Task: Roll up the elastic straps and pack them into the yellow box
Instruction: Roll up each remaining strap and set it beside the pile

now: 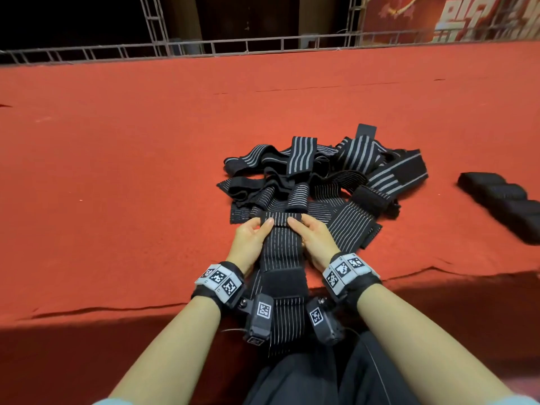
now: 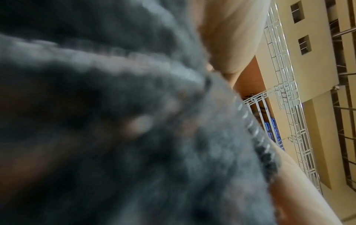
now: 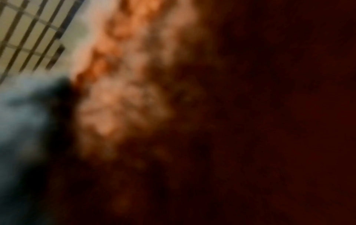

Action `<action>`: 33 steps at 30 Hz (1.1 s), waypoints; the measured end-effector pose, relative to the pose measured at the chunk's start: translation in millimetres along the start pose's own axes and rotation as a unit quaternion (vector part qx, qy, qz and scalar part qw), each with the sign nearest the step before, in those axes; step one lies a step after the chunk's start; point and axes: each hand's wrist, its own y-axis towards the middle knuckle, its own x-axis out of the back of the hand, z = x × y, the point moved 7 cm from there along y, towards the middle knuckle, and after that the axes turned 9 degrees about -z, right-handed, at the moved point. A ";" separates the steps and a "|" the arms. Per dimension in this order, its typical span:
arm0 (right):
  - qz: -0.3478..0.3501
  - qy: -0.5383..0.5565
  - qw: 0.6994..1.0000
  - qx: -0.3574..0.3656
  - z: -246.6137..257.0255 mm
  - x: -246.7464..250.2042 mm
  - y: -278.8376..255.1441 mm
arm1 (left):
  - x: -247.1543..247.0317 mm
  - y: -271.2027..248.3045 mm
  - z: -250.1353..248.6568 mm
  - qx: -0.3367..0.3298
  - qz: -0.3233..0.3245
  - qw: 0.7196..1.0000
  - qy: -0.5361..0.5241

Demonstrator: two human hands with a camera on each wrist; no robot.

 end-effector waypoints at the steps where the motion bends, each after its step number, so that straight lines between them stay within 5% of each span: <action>1: 0.001 -0.011 1.000 0.009 0.5 -1.0 0.0 | 0.2 1.7 0.0 -0.001 0.001 1.000 0.010; 8: -0.021 0.074 0.997 -0.019 -3.6 7.5 5.5 | -18.4 -9.1 -9.9 -0.001 0.068 0.994 0.086; 14: -0.035 -0.026 0.998 0.041 37.4 13.1 -1.6 | -21.3 -26.6 -34.8 -0.019 0.143 0.976 0.161; 18: -0.025 -0.050 0.995 0.083 69.9 13.5 -7.8 | -23.0 -40.8 -40.3 0.102 0.179 0.974 0.091; 21: -0.024 -0.062 0.993 0.093 72.4 12.7 -11.2 | -21.7 -44.8 -38.9 0.173 0.166 0.971 0.018; 33: -0.006 -0.056 0.998 0.030 8.3 6.1 -3.7 | -12.7 -32.3 -6.3 0.158 0.067 0.985 0.016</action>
